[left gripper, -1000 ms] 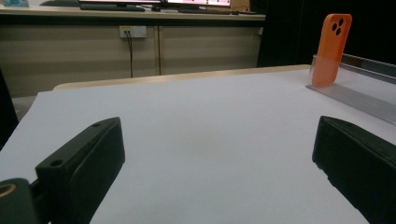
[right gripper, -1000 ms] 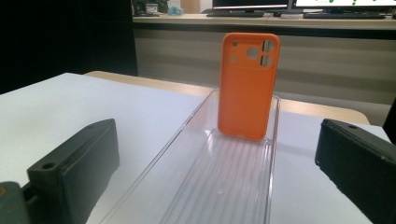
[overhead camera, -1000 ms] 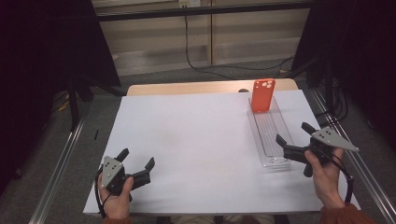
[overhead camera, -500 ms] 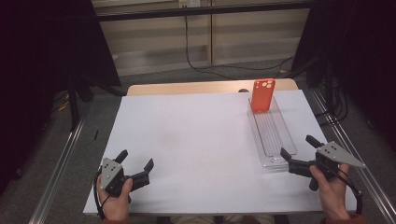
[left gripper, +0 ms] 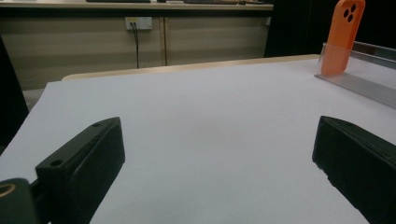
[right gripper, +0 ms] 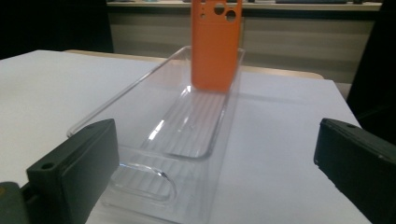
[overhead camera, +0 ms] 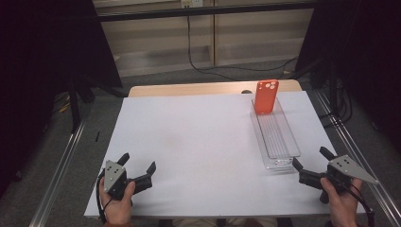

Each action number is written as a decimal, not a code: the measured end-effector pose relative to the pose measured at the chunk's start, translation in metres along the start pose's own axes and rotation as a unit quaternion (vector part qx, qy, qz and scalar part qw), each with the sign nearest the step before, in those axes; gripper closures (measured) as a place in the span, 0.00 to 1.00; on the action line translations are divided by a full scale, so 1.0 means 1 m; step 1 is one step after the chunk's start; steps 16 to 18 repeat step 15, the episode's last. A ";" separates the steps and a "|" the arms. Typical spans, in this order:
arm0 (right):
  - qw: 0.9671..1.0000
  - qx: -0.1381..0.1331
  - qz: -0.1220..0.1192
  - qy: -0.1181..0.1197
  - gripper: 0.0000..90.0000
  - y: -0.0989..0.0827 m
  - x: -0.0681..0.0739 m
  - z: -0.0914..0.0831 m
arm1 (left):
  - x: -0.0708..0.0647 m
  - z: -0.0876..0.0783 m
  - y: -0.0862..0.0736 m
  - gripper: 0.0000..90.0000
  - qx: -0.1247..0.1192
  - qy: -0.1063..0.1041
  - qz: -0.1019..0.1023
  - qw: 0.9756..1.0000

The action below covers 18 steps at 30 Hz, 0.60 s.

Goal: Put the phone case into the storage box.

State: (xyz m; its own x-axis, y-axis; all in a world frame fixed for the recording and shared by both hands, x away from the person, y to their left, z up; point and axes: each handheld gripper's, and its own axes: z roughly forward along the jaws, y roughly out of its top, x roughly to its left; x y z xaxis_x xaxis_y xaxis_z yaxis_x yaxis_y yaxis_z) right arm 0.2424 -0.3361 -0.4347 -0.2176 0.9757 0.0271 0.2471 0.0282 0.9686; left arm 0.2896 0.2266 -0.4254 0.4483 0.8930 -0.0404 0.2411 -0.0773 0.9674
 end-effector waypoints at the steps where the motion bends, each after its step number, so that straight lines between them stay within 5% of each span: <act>1: 1.000 0.000 0.000 0.000 0.00 0.000 0.000 0.000 | 0.000 0.000 0.000 0.03 0.000 0.000 0.000 1.000; 18: 1.000 0.006 -0.001 0.019 0.00 0.000 0.002 0.001 | 0.002 0.002 0.000 0.03 0.009 -0.004 0.000 1.000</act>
